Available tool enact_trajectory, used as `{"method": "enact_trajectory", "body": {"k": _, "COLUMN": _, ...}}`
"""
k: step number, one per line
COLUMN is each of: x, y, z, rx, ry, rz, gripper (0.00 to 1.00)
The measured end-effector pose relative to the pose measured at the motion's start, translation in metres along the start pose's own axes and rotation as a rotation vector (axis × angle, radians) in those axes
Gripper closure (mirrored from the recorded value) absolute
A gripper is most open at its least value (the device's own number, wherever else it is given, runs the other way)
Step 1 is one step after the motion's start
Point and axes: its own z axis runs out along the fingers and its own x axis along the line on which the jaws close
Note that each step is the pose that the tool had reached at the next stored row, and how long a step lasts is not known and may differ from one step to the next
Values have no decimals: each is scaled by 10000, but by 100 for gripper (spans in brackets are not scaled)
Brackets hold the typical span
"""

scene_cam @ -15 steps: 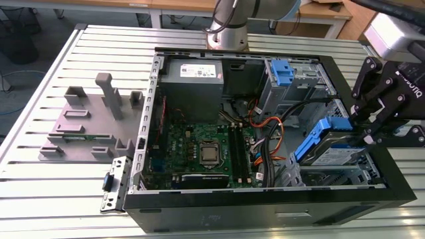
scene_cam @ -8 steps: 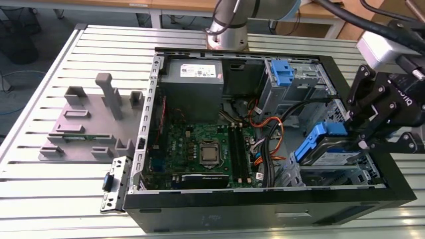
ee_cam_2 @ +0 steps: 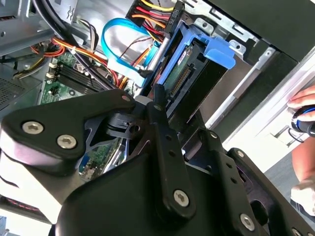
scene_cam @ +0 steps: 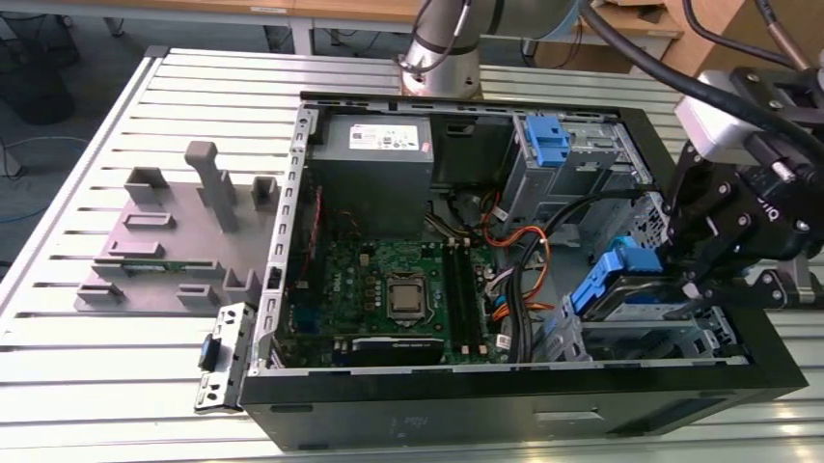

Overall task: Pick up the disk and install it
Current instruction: 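Insert the disk into the insertion slot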

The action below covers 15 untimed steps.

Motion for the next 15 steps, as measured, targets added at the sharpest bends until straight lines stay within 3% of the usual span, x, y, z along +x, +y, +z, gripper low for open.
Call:
{"method": "enact_trajectory", "body": {"k": 6, "x": 4, "y": -6, "z": 102, "rx": -20, "ry": 0, "rz": 1, "gripper": 65}}
{"method": "enact_trajectory", "body": {"k": 15, "x": 4, "y": -6, "z": 104, "rx": -21, "ry": 1, "rz": 2, "gripper": 64}}
